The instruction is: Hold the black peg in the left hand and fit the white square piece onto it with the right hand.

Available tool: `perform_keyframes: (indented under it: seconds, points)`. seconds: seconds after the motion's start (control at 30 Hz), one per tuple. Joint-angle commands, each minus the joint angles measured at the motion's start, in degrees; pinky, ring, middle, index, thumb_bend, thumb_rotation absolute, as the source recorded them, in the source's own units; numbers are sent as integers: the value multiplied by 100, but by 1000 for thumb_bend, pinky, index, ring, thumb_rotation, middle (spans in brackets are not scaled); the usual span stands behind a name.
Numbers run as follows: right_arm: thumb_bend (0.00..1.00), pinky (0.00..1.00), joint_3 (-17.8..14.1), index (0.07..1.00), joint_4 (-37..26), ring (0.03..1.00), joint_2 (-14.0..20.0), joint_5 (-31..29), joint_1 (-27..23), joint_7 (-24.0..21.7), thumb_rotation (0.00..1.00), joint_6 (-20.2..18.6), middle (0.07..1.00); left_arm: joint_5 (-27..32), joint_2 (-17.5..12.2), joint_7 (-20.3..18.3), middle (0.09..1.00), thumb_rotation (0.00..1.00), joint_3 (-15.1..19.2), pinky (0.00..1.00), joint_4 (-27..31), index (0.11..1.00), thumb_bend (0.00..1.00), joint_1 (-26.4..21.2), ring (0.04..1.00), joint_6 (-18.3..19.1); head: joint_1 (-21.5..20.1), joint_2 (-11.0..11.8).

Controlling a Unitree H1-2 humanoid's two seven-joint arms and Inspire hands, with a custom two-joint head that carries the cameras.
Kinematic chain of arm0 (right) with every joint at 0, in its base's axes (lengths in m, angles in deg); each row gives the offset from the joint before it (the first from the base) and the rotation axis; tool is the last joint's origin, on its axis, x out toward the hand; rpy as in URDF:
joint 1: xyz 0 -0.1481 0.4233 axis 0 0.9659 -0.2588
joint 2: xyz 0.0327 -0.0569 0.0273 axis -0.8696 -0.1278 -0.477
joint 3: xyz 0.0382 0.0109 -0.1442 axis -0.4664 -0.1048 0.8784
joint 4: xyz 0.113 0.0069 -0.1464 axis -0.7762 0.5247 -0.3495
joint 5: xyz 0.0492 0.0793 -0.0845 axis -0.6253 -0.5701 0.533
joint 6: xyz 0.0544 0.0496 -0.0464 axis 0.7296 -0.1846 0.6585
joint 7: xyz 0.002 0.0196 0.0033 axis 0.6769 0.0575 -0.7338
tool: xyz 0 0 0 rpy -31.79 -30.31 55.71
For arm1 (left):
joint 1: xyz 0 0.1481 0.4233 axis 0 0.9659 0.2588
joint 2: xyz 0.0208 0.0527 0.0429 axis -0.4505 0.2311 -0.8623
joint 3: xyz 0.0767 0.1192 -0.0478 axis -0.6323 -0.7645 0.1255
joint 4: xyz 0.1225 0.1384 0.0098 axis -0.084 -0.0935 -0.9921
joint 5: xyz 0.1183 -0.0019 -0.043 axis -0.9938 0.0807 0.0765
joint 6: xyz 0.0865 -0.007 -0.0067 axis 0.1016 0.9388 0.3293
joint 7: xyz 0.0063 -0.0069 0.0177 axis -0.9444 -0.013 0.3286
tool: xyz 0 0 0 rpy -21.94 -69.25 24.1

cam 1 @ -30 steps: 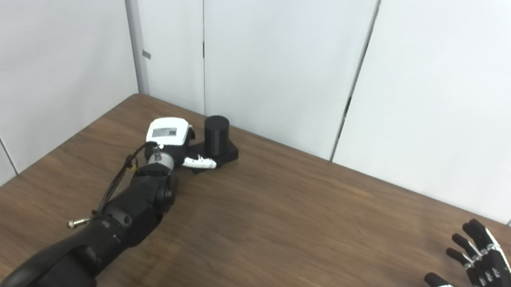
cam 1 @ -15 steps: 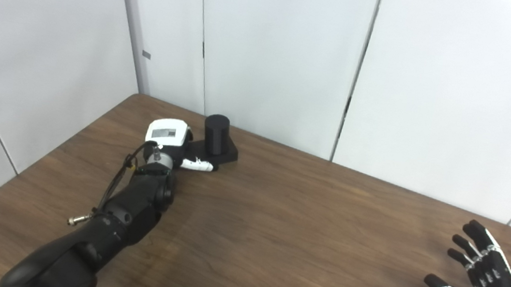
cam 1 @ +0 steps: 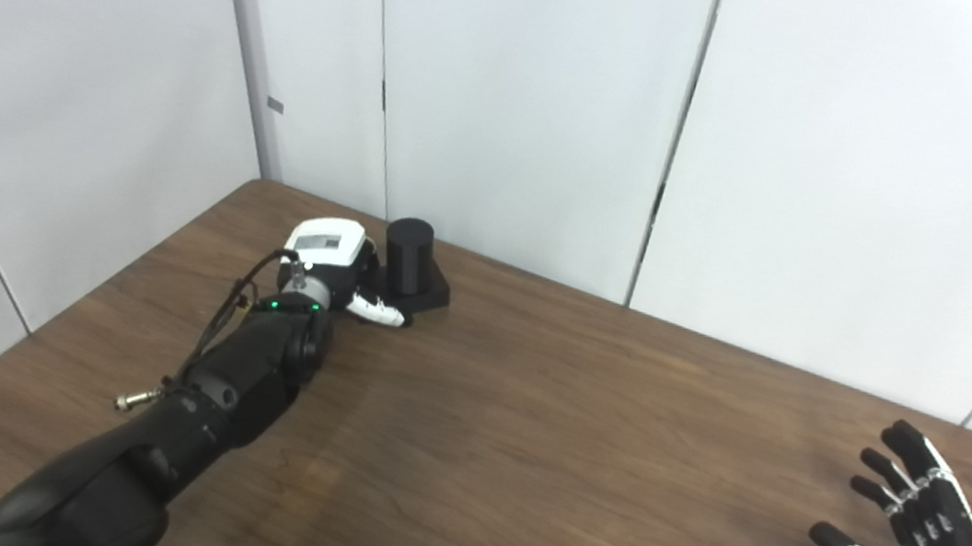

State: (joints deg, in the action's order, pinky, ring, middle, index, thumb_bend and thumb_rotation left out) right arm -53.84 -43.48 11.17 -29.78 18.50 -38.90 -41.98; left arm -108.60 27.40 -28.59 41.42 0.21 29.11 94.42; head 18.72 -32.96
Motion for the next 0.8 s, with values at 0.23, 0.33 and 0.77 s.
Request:
perform_keyframes:
  seconds: [0.23, 0.33, 0.77]
  points:
    - [511, 715, -63, 852, -233, 821, 41, -14, -45, 60, 207, 113, 877, -30, -248, -253, 848, 67, -150, 853, 117, 491, 538, 74, 871, -177, 2, -36]
    - [509, 707, -76, 848, -284, 813, 23, -19, -24, 82, 195, 89, 873, 29, -255, -239, 842, 61, -132, 842, 158, 485, 526, 118, 865, -289, -23, -51]
    - [520, 689, -81, 841, -388, 803, -1, -28, 22, 121, 212, 47, 869, 250, -294, -253, 821, 56, -83, 819, 384, 482, 524, 296, 855, -825, -106, -96]
